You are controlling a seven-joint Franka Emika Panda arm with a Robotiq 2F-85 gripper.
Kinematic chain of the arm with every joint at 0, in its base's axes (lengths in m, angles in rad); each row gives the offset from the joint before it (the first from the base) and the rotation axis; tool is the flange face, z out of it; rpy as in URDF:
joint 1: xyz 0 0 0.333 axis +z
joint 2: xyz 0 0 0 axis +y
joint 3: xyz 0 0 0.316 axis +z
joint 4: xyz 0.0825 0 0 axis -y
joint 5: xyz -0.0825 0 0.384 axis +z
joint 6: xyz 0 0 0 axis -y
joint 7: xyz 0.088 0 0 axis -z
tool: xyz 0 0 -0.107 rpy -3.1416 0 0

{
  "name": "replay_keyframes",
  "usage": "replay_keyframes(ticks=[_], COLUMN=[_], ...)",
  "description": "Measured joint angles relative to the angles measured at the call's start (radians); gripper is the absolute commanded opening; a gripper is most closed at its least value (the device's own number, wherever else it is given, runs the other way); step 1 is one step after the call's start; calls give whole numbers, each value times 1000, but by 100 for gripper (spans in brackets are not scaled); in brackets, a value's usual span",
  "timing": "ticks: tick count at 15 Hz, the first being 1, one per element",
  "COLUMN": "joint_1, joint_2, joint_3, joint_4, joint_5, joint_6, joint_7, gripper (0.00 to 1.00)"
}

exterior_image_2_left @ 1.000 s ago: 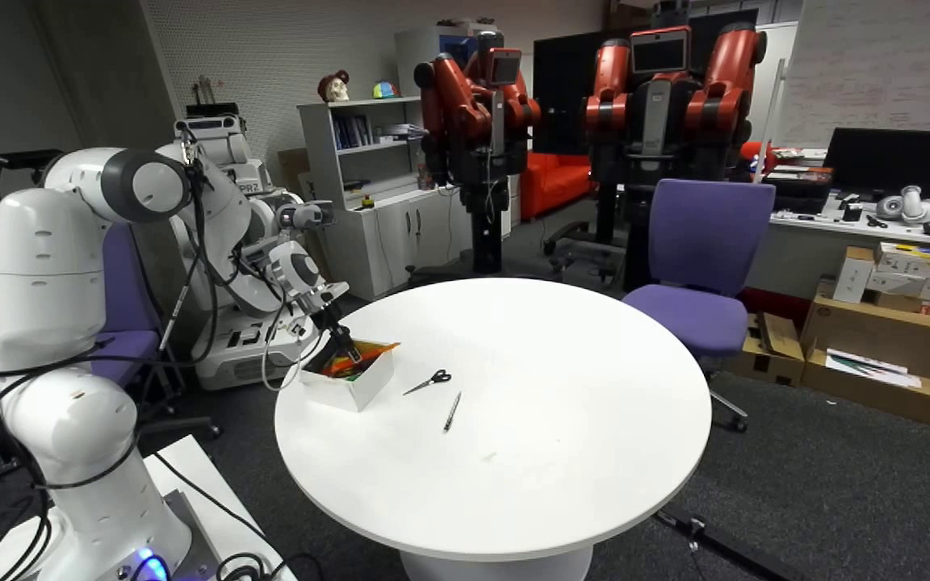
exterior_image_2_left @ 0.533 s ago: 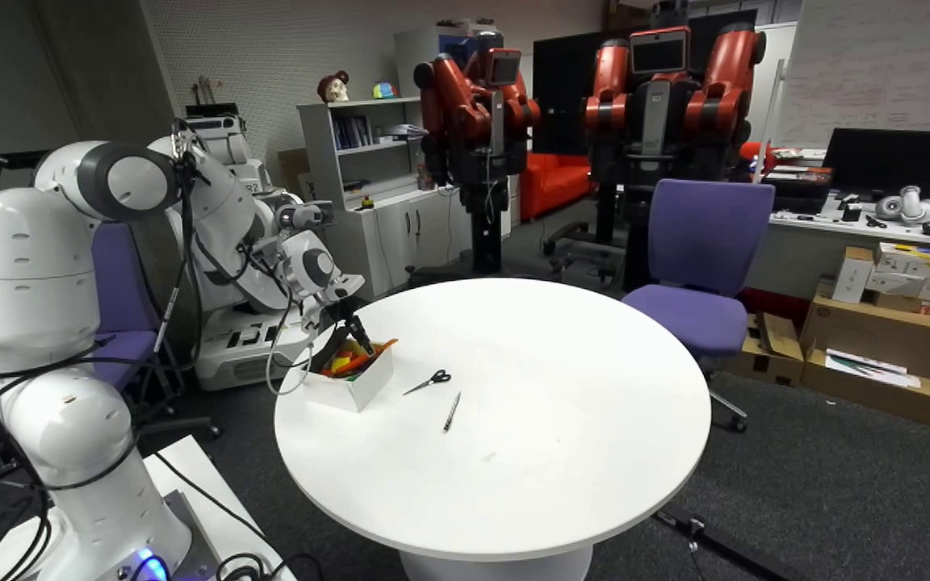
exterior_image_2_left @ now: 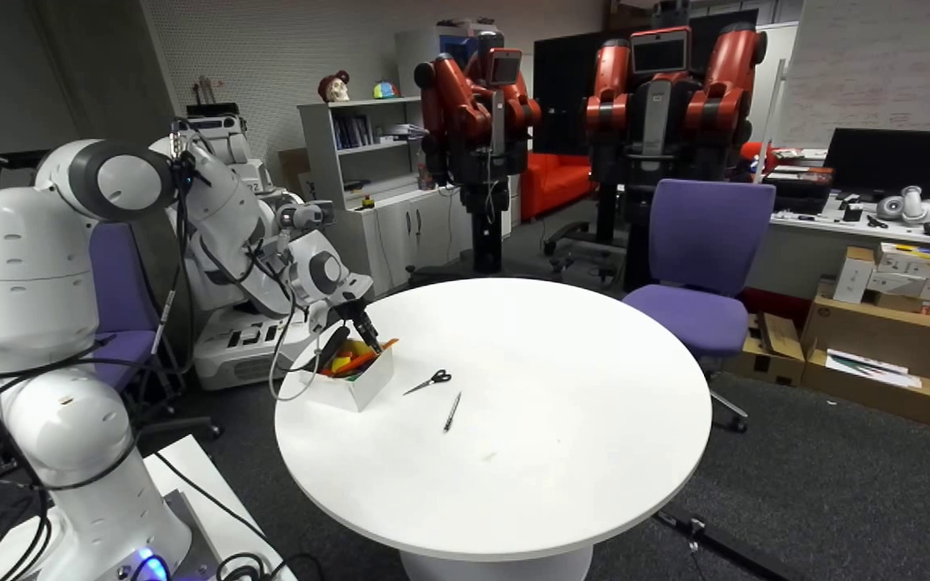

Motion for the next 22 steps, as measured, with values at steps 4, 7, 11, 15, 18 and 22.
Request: replay_keyframes(ticks=[4, 7, 11, 15, 18, 22], joint_1=[-113, -279, -439, -279, -161, -31], joint_2=[4, 33, 98, 153, 207, 317], joint_3=[-18, 88, 237, 49, -74, -173], joint_4=[-34, -42, 27, 147, 224, 317], joint_5=[147, 417, 758, 779, 717, 595], joint_6=[103, 134, 42, -144, -219, -234], joint_7=[-113, -353, -678, -703, -629, -460], gripper=[100, 100, 100, 100, 100, 100])
